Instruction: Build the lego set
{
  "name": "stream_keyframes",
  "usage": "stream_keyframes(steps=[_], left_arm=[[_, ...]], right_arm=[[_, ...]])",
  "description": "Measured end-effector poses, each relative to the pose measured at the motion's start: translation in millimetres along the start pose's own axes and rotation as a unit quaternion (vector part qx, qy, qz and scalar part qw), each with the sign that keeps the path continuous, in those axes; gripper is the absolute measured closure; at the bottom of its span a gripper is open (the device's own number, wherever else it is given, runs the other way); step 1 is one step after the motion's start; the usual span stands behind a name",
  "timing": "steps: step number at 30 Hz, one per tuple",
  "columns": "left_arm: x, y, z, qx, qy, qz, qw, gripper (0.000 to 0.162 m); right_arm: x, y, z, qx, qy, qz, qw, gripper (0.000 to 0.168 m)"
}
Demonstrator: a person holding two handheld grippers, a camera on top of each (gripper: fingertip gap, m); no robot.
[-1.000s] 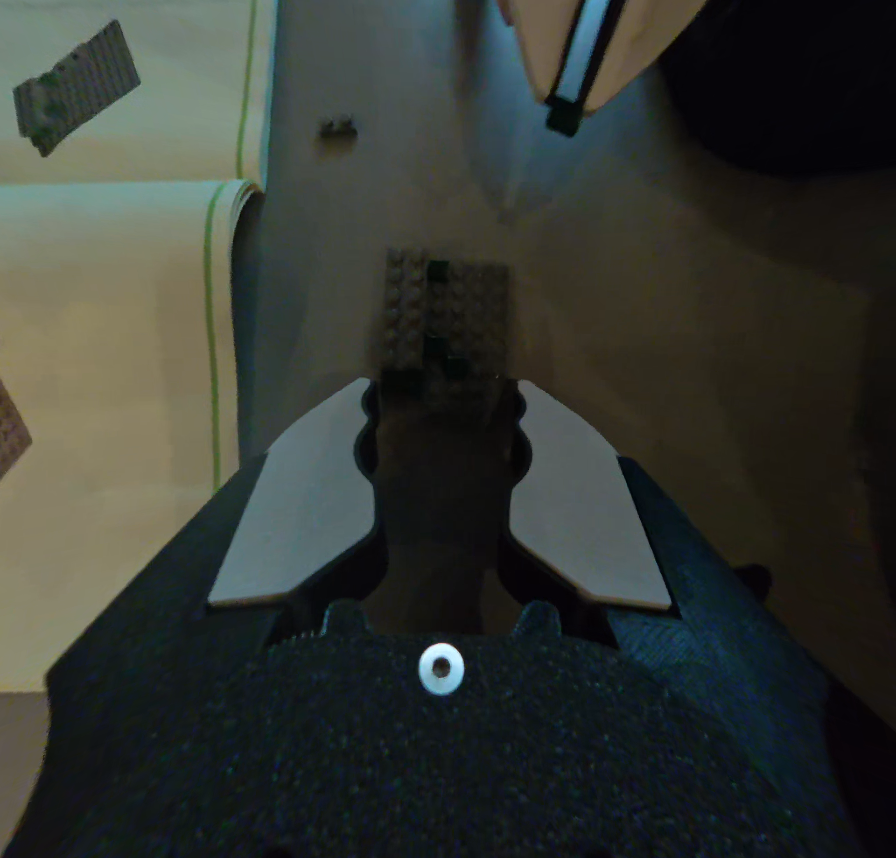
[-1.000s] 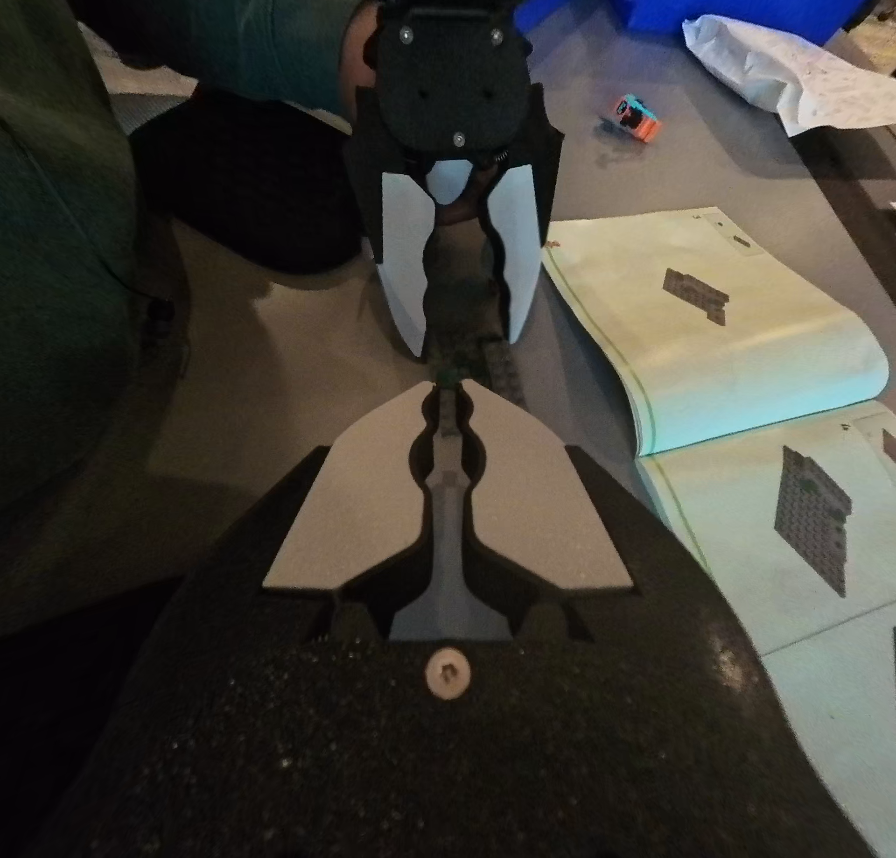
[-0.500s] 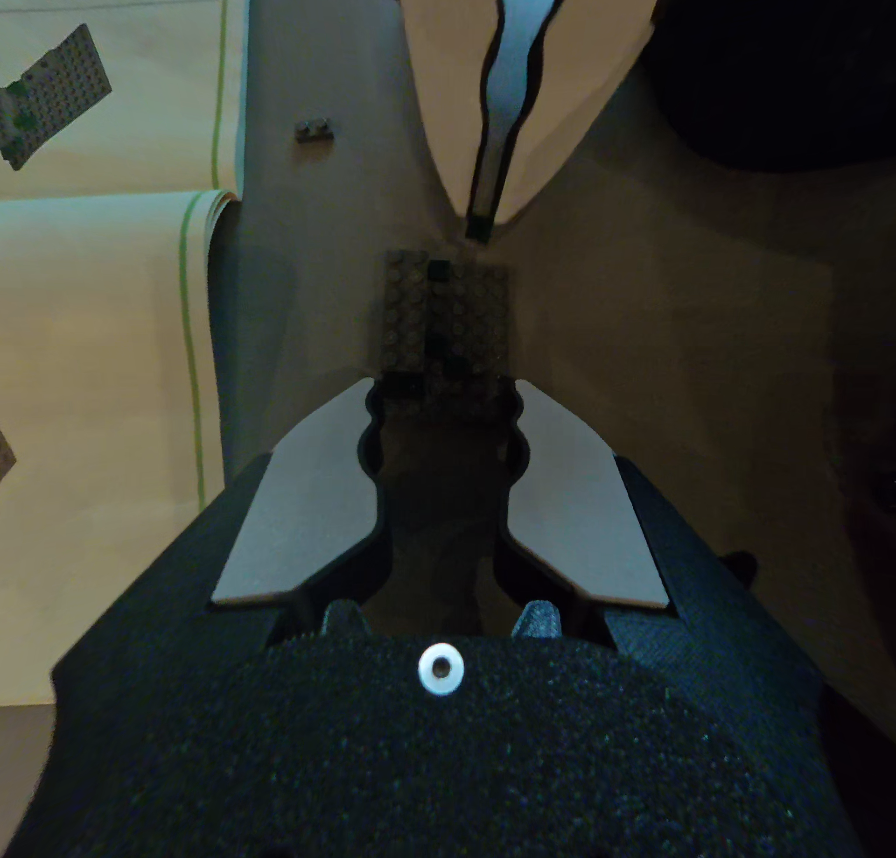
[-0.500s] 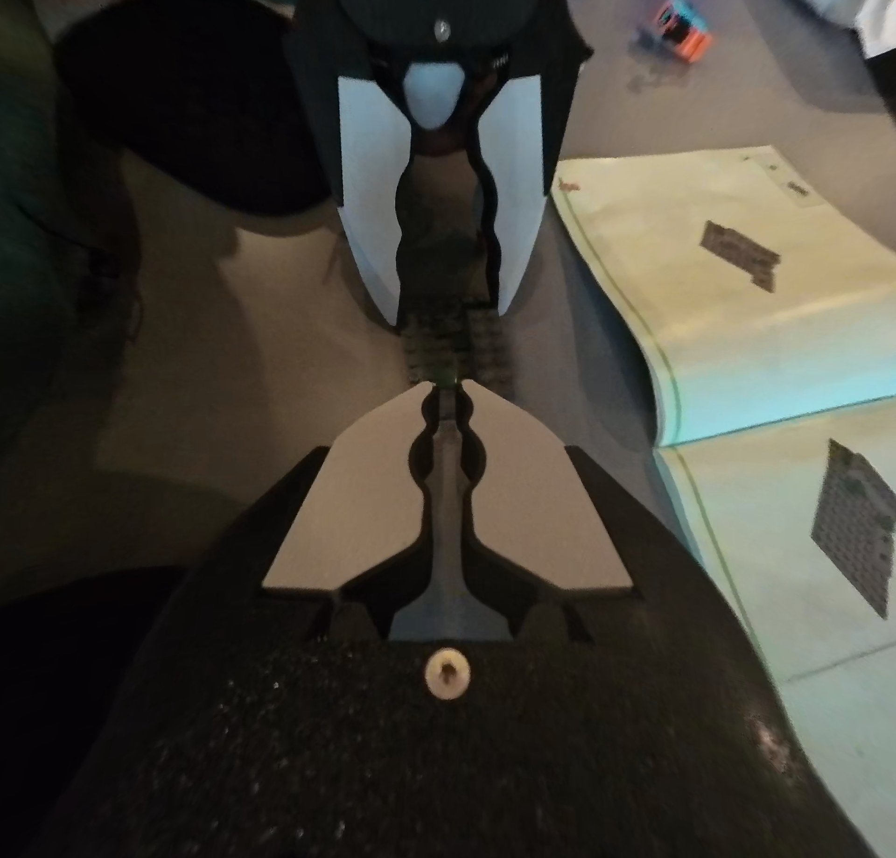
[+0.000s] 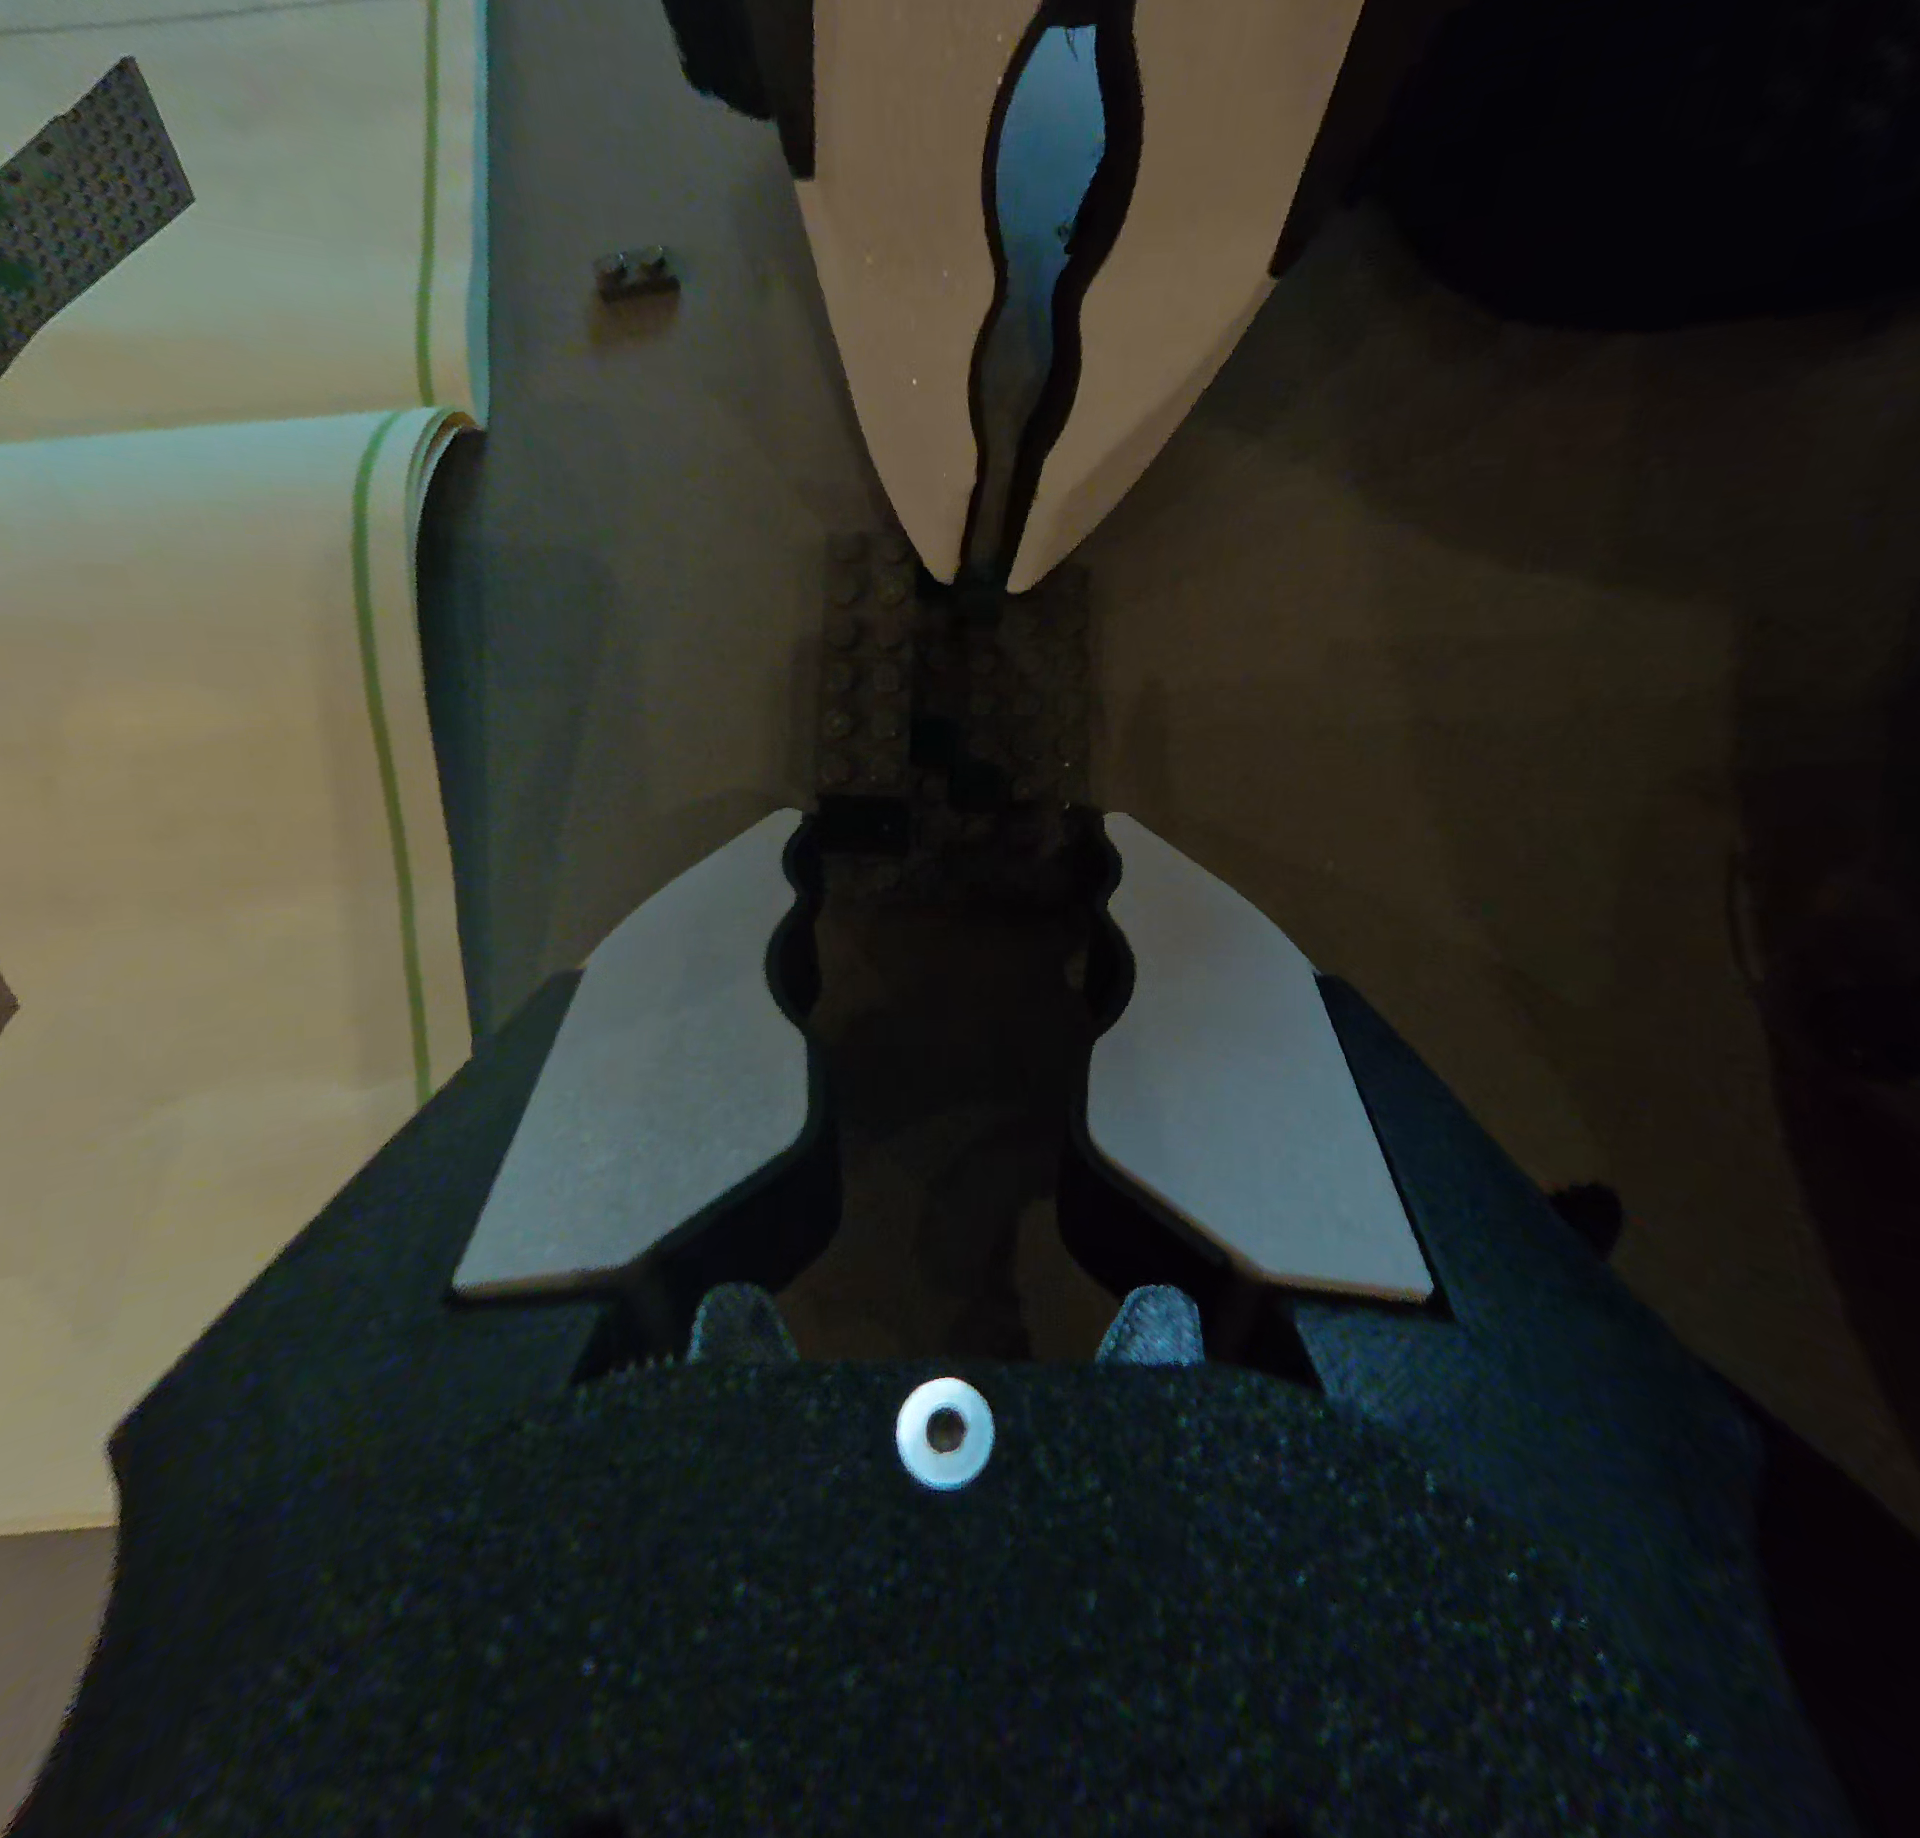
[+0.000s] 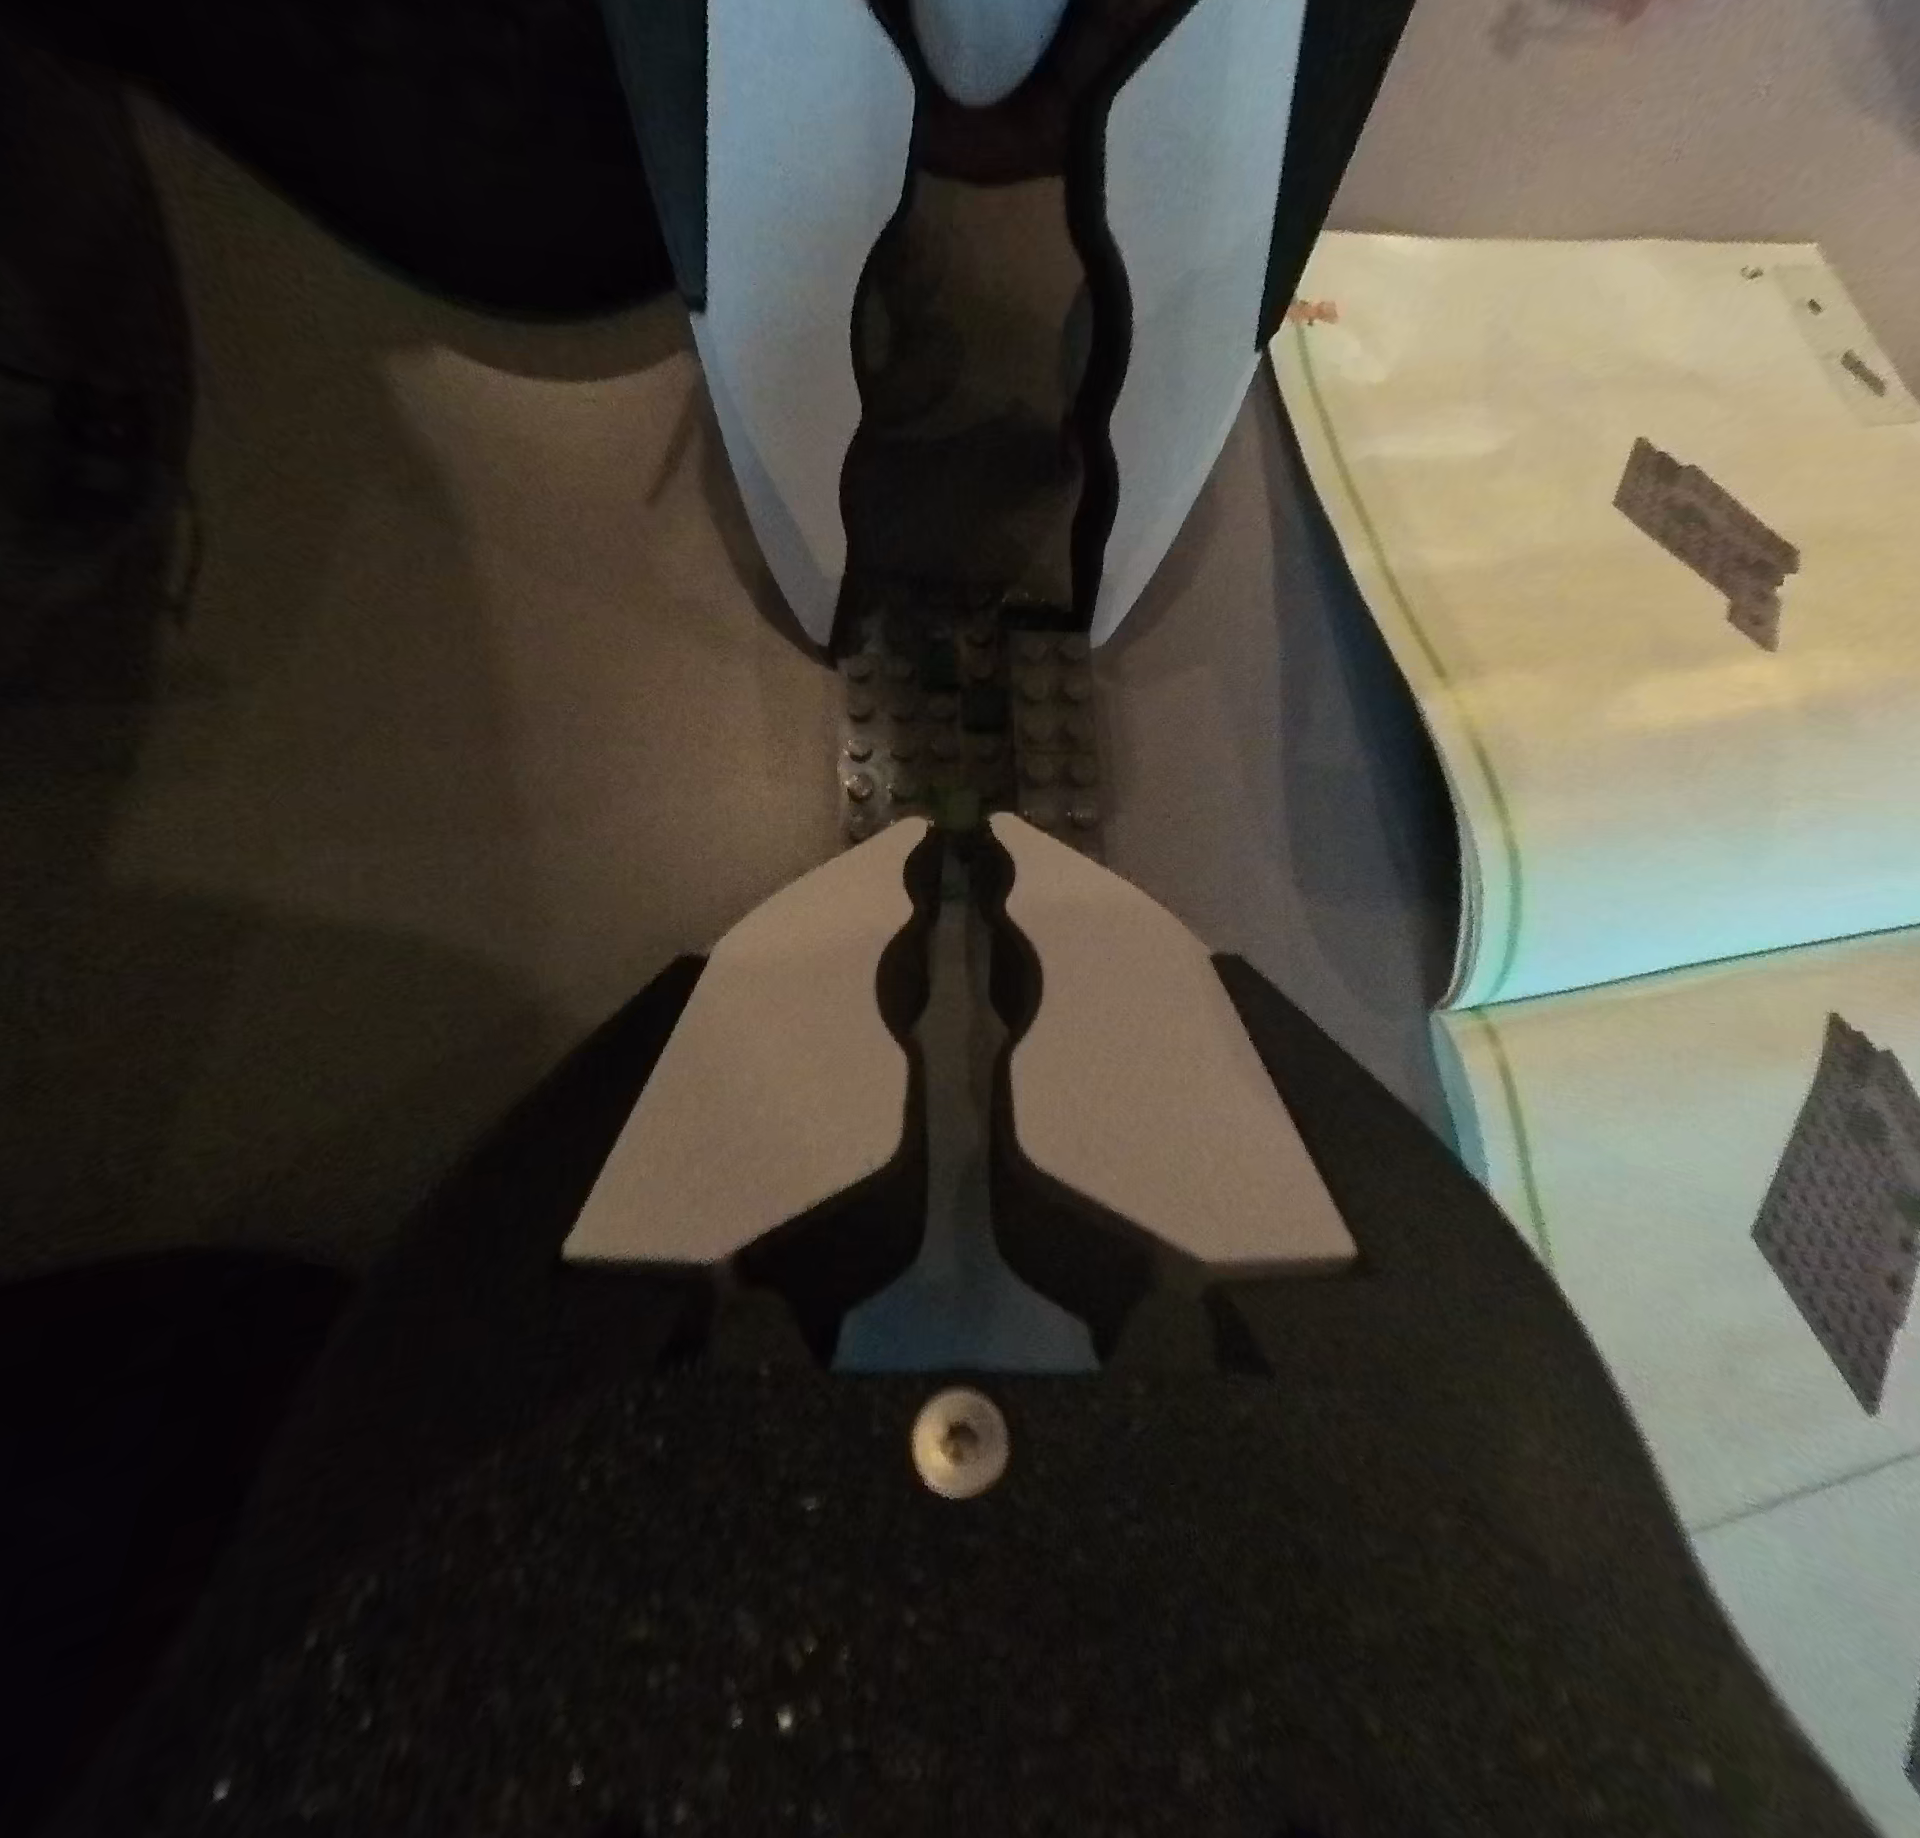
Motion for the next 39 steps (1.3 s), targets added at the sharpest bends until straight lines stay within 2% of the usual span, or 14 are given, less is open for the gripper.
stream_keyframes(steps=[11, 39], left_arm=[[-0.2, -0.5, -0.3, 0.003, 0.001, -0.004, 1.000, 0.112], [0.1, -1.2, -0.8, 0.005, 0.003, -0.009, 1.000, 0.112]], right_arm=[[3.0, 3.1, -2.2, -0.001, 0.006, 0.017, 1.000, 0.162], [0.8, 3.5, -0.4, -0.040, 0.033, 0.004, 0.999, 0.158]])
Point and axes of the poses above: each gripper's, where its closed fingertips meet, x out along the fingers, z out of its top, y = z × x across the jaws, the point moved 1 cm from there along -x, back along the fingers, and after that the axes turned 4 degrees about -z, right-handed, at the moved point
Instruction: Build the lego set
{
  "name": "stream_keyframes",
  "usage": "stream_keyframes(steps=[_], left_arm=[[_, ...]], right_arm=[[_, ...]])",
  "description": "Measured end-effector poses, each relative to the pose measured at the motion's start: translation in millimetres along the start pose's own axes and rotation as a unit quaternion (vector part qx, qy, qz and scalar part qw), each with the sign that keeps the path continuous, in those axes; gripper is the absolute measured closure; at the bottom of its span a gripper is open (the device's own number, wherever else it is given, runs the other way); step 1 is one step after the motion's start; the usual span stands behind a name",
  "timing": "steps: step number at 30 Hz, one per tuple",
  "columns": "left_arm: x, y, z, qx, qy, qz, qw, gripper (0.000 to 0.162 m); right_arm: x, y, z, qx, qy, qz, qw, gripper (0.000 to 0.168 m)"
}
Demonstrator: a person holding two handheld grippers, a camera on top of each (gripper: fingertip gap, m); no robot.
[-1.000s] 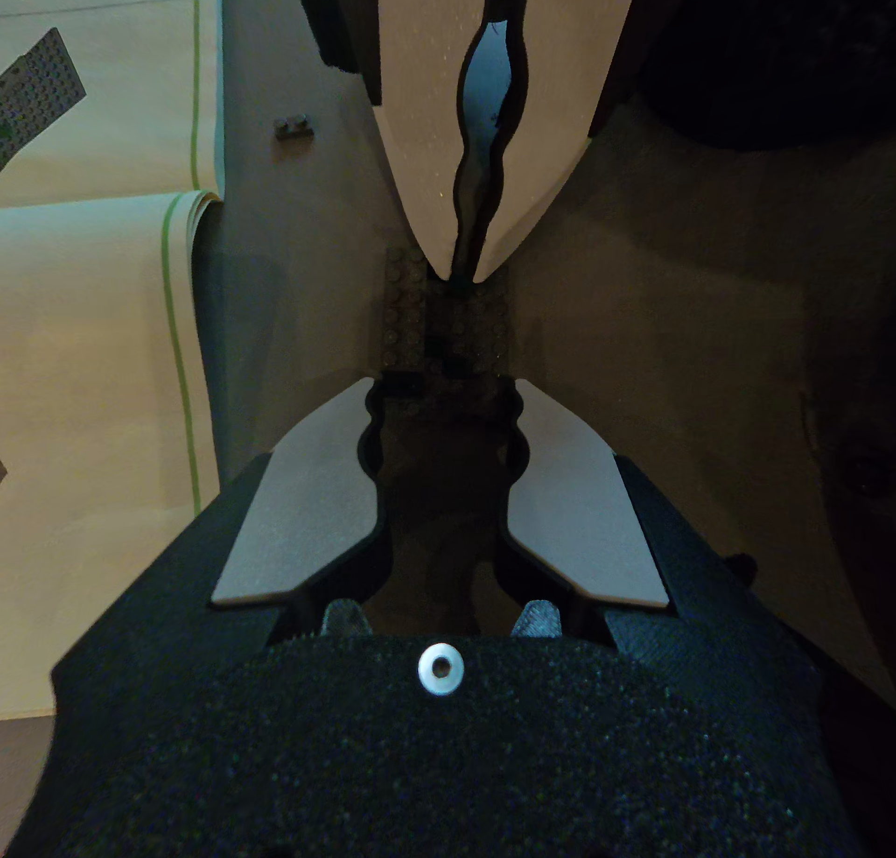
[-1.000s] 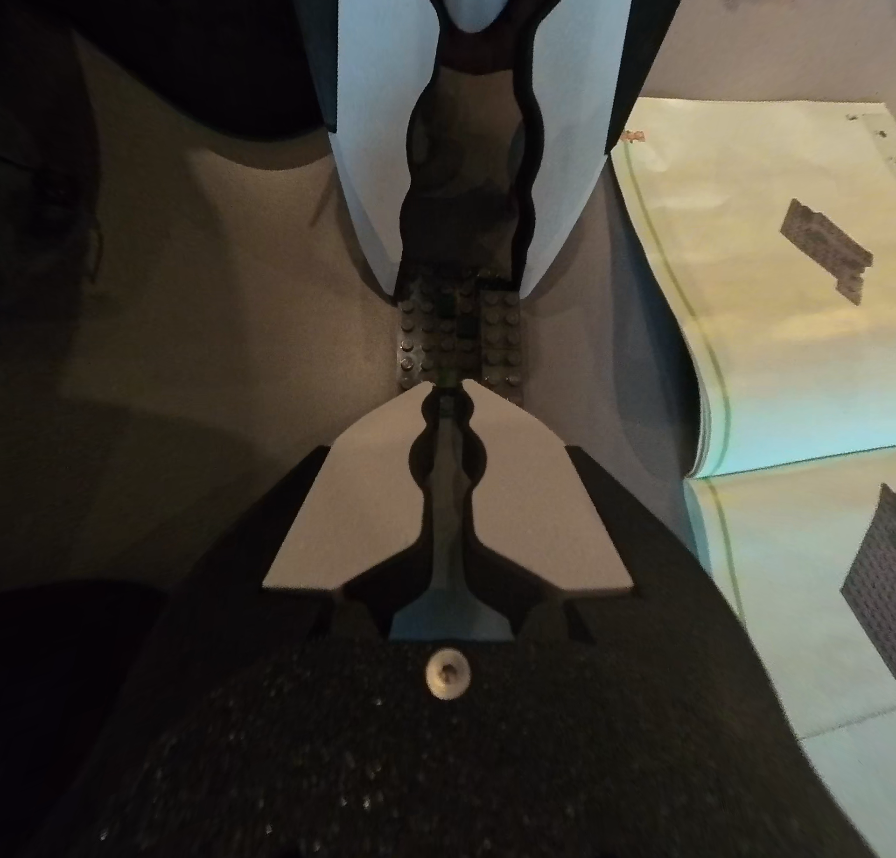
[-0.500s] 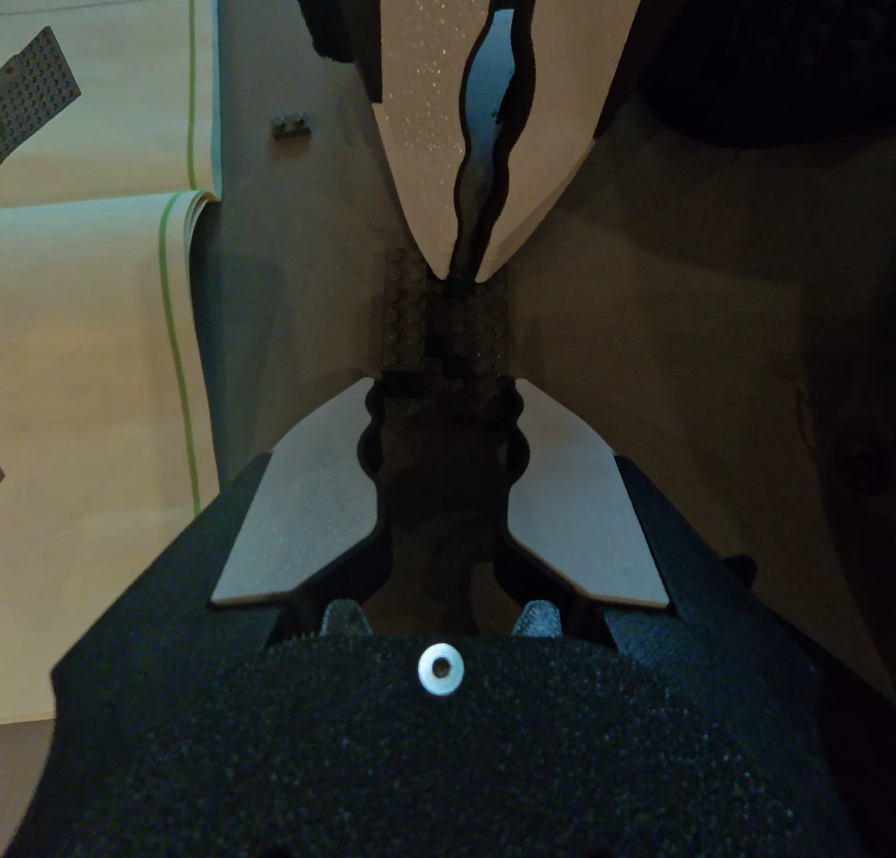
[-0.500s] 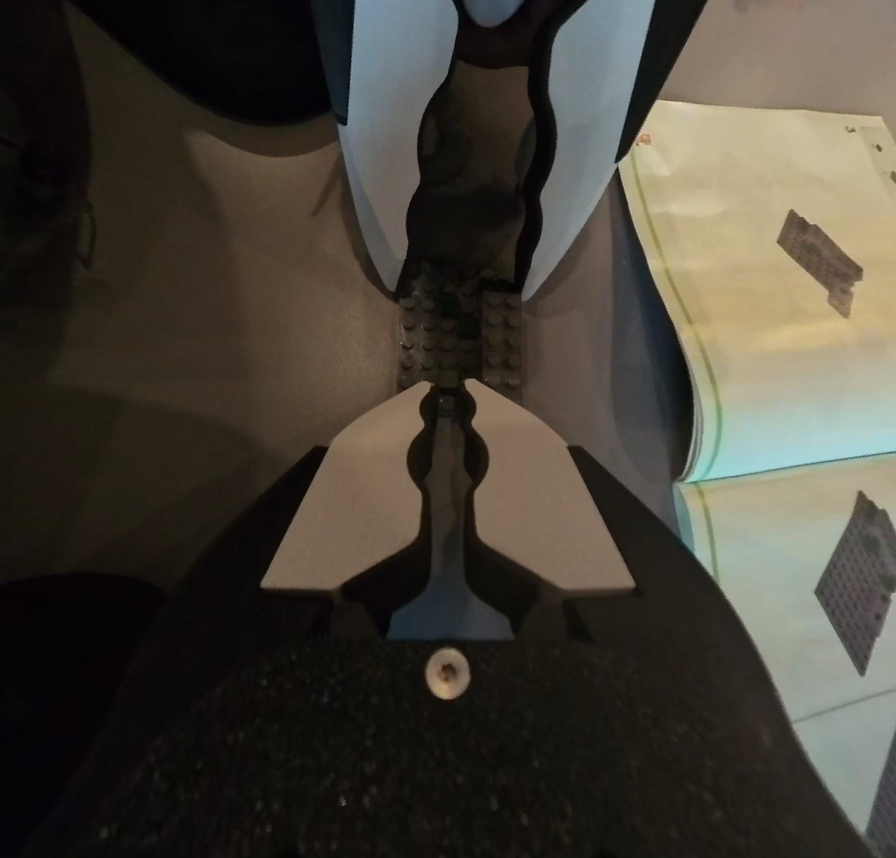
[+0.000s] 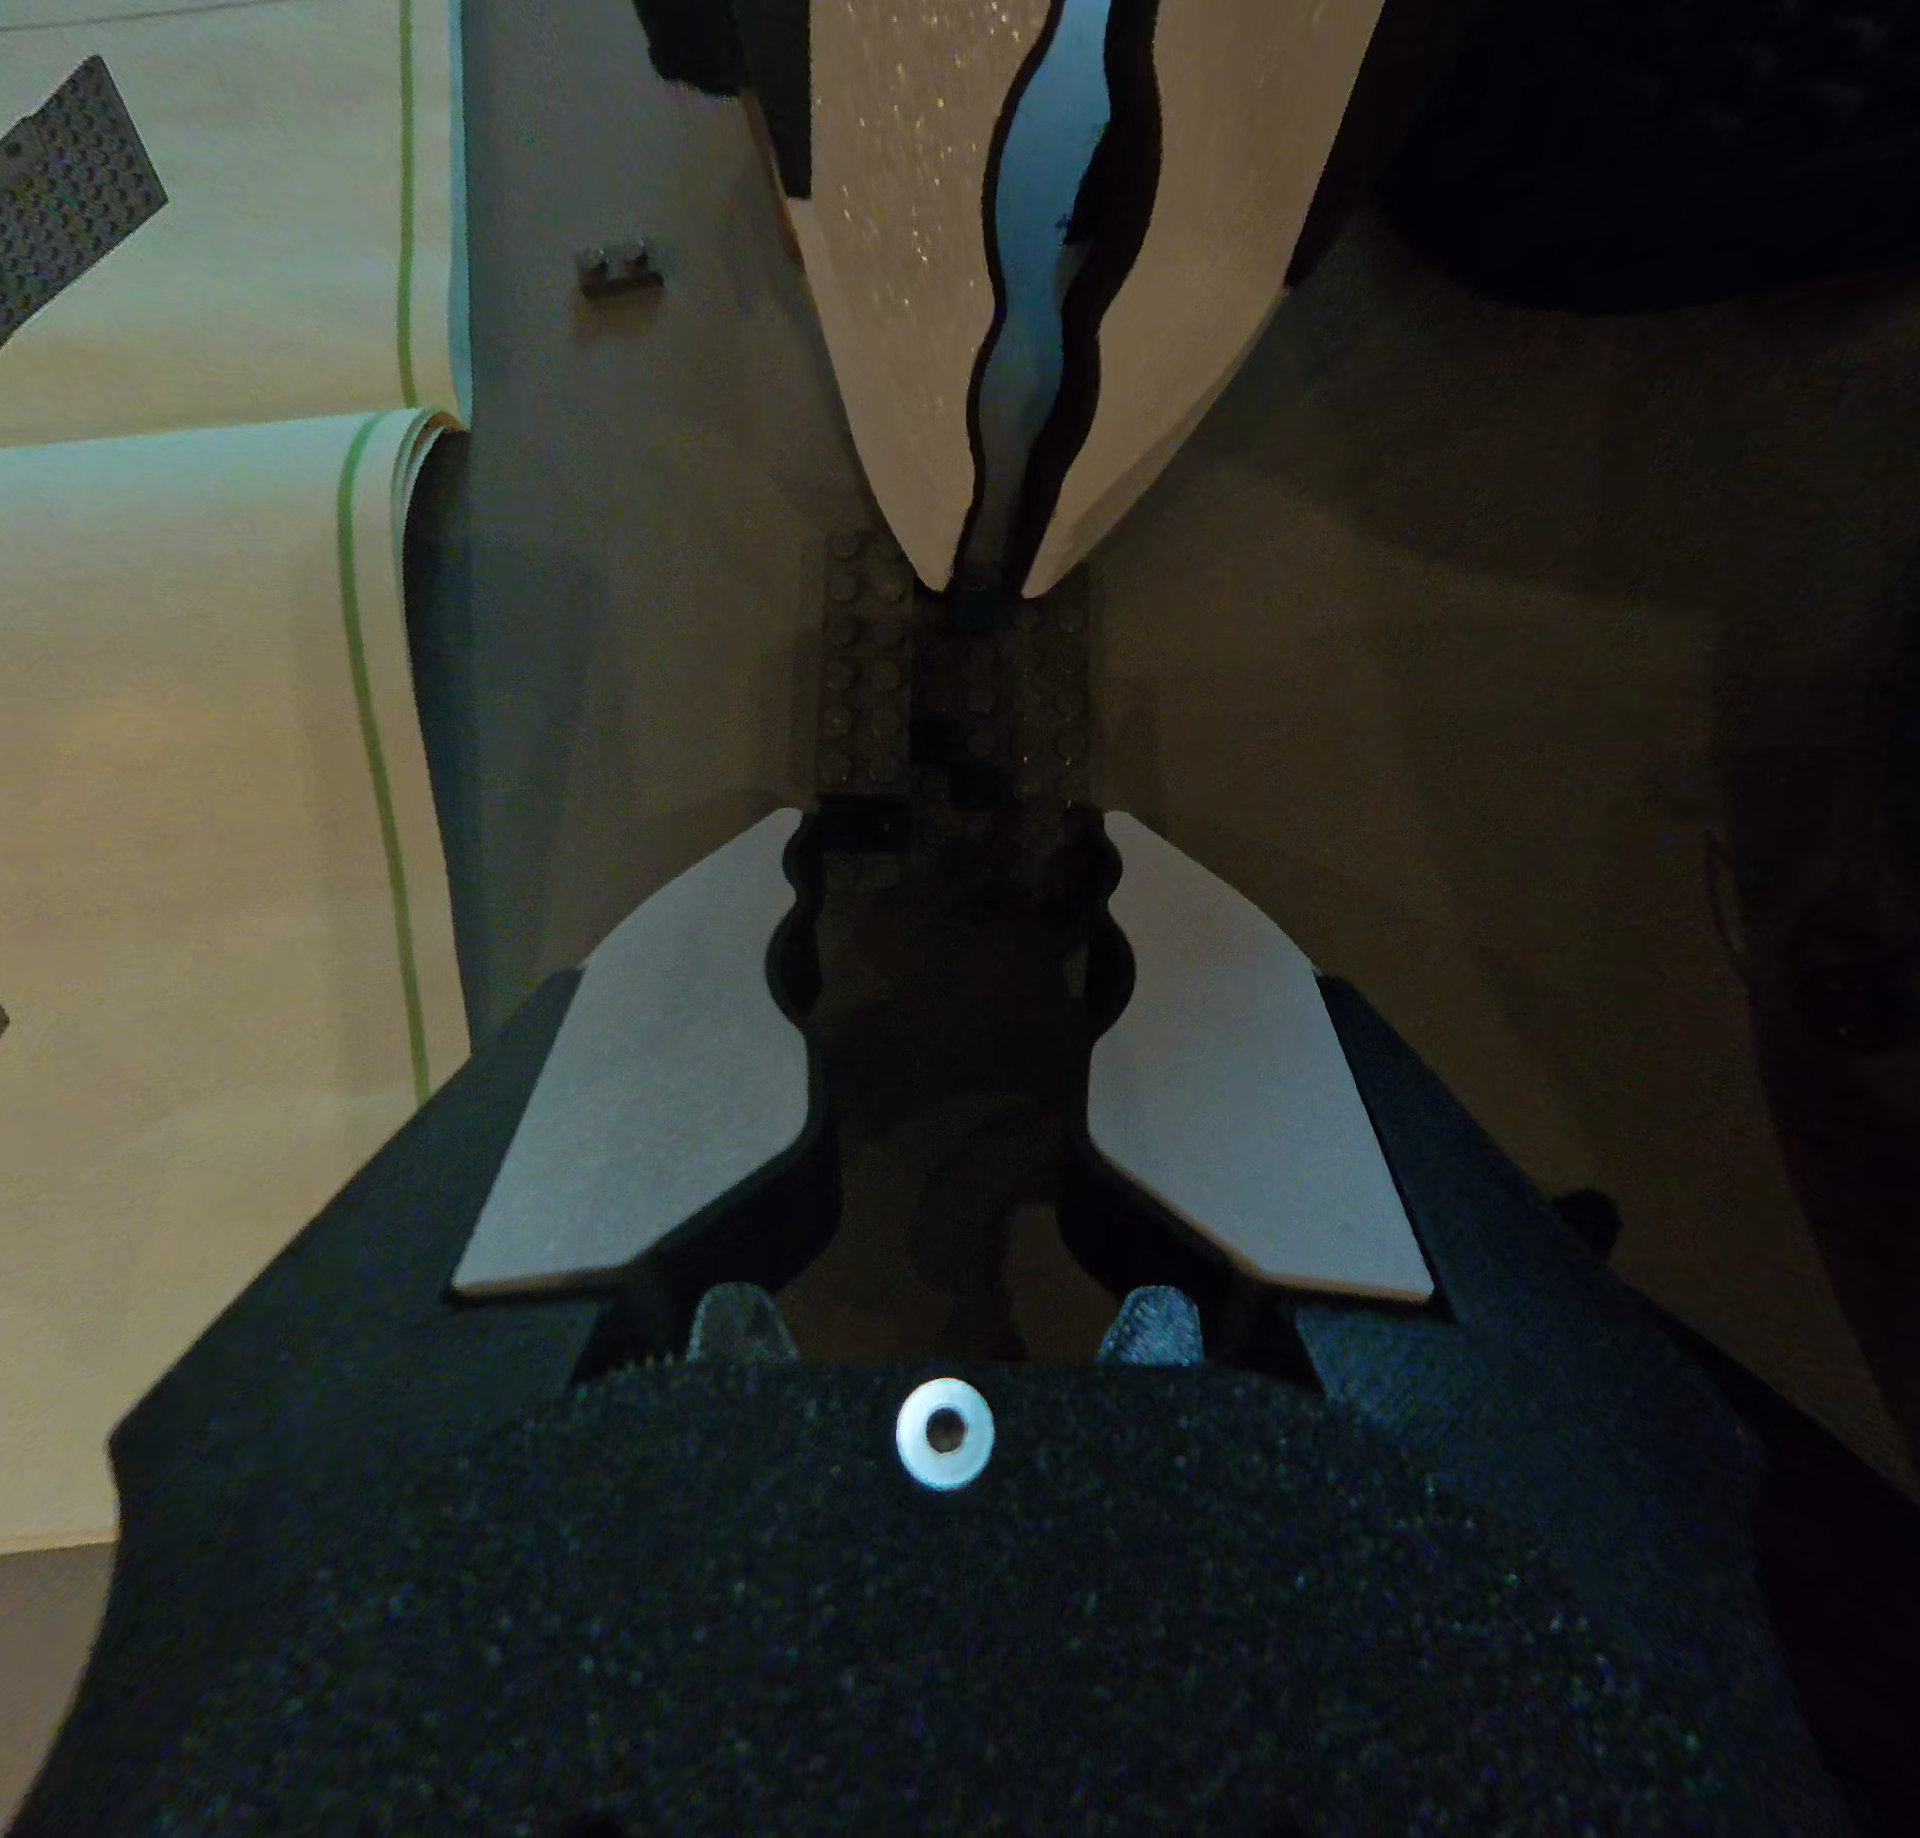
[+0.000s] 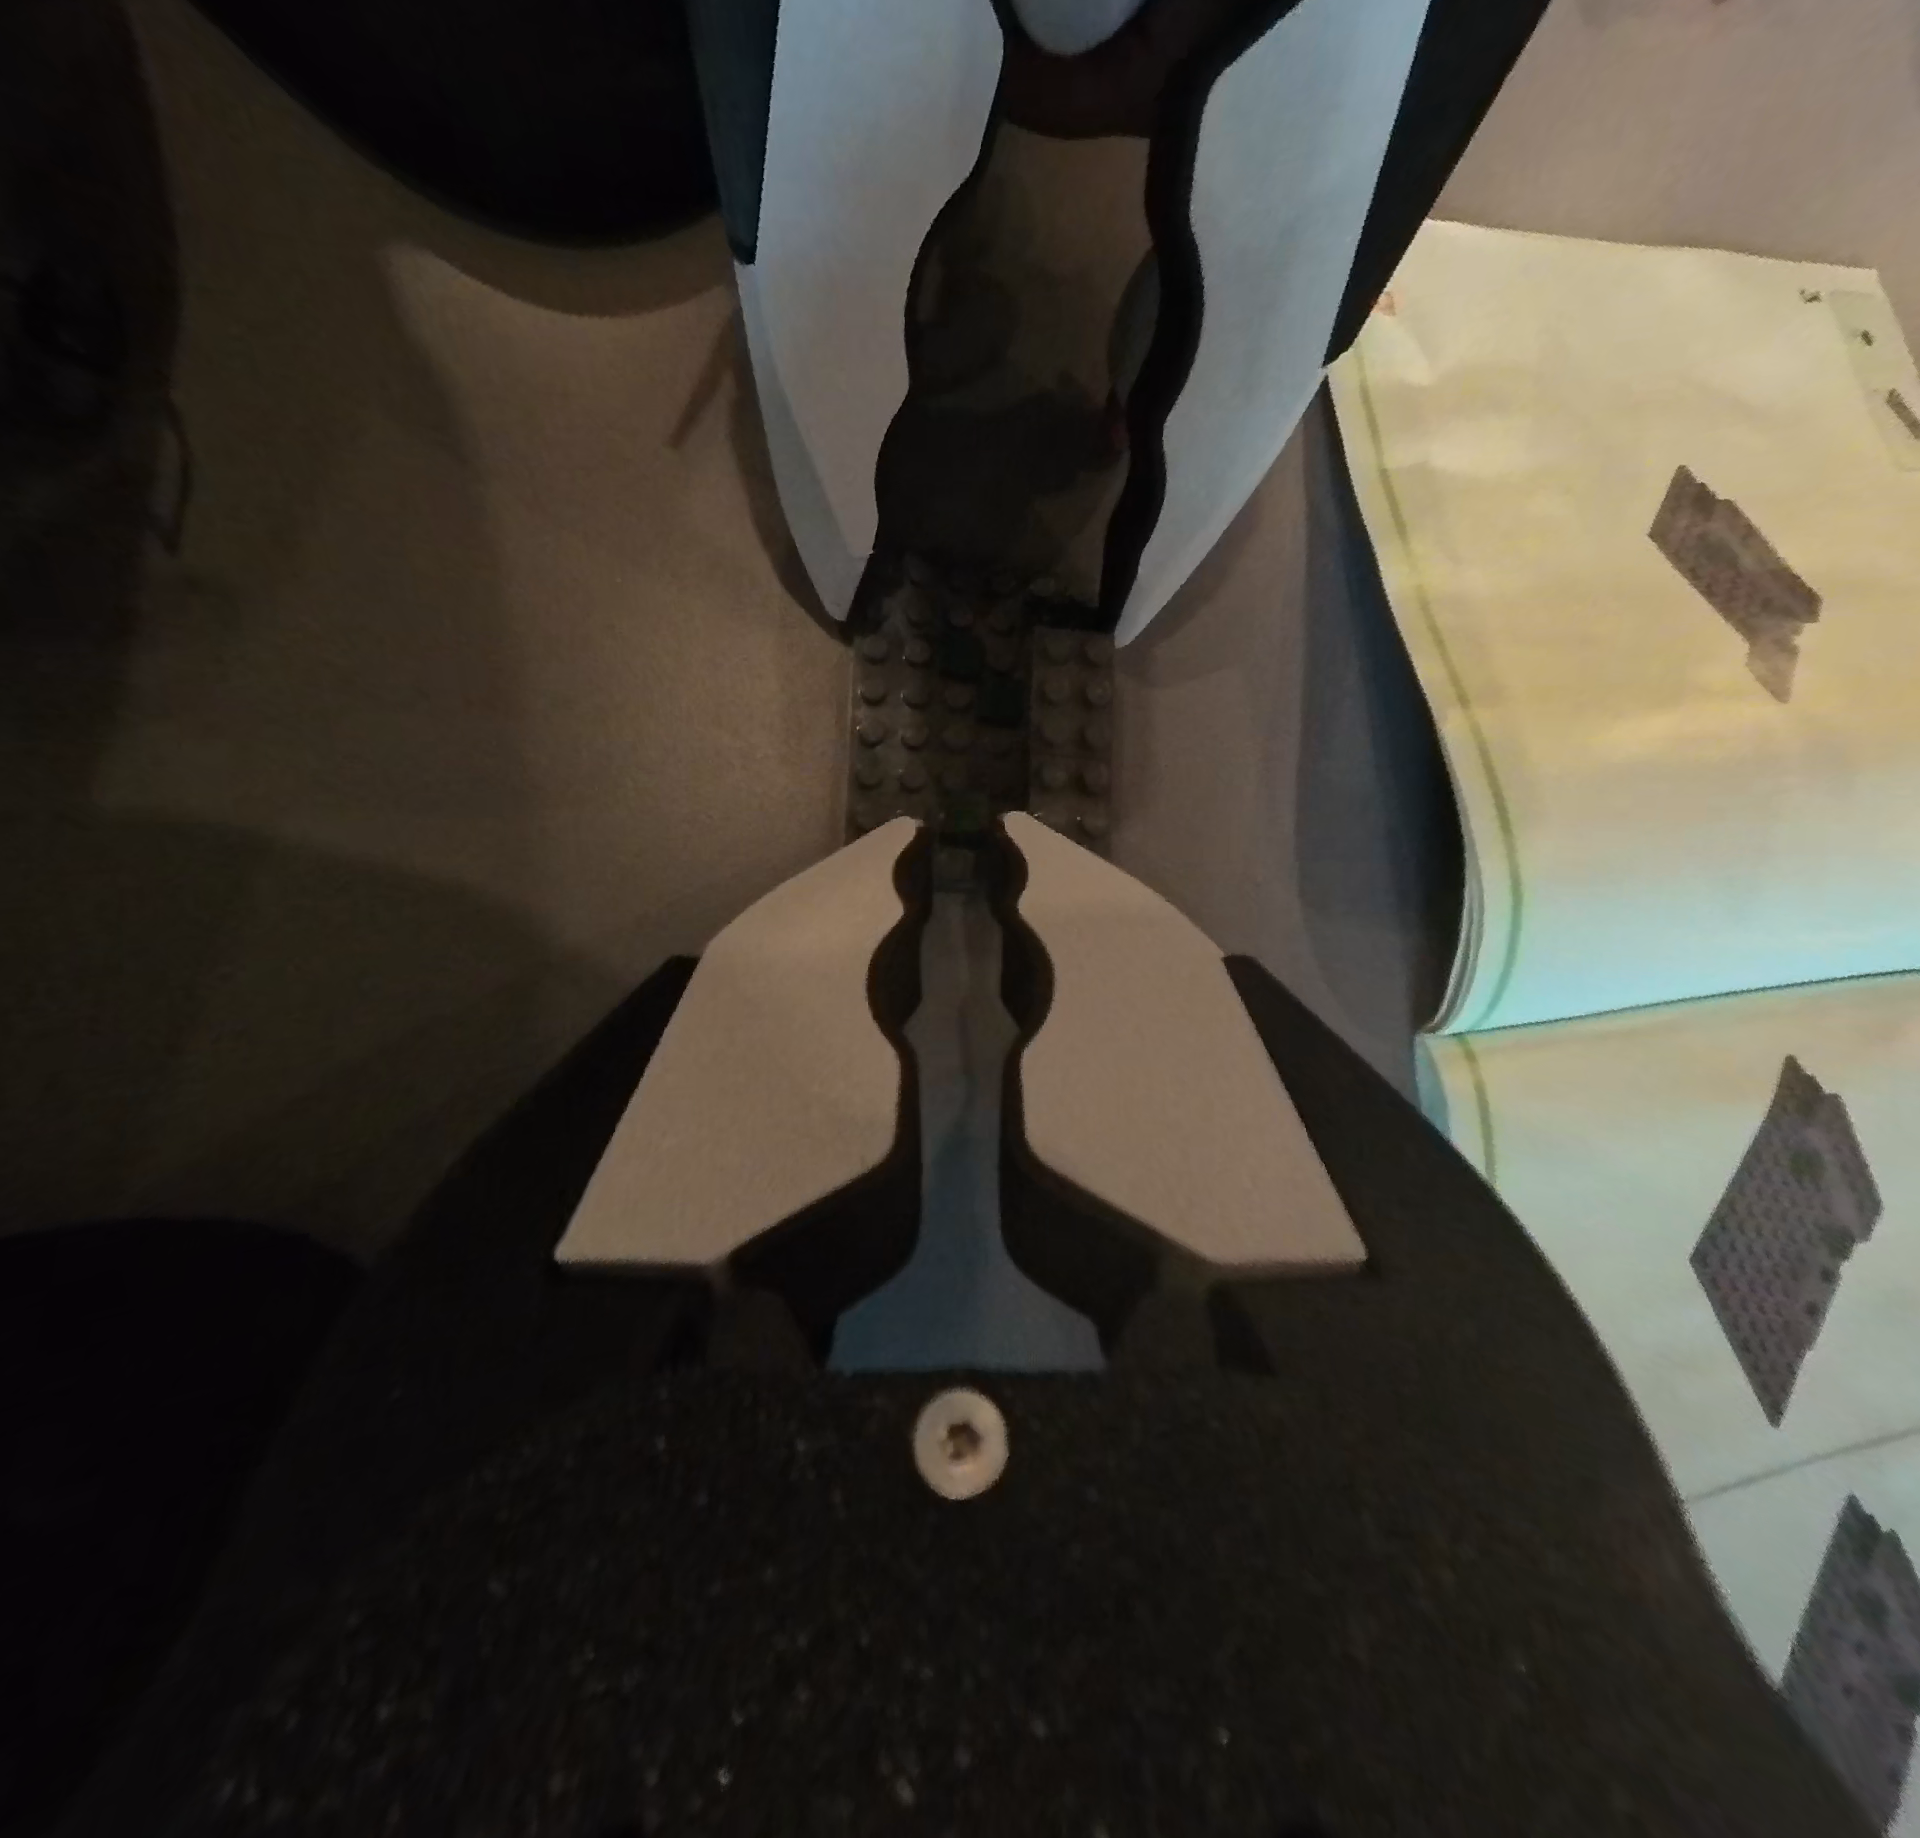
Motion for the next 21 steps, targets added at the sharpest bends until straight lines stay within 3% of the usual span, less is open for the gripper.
stream_keyframes(steps=[21], left_arm=[[-0.3, -0.1, 0.2, 0.007, -0.006, 0.004, 1.000, 0.112]], right_arm=[[-6.5, 0.4, 4.3, 0.016, -0.022, 0.008, 1.000, 0.155]])
Point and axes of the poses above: each gripper's, where its closed fingertips meet, x out along the fingers, z out of its top, y = z × x across the jaws, the point moved 1 cm from there along -x, back along the fingers, and after that the axes turned 4 degrees about -z, right-handed, at the moved point
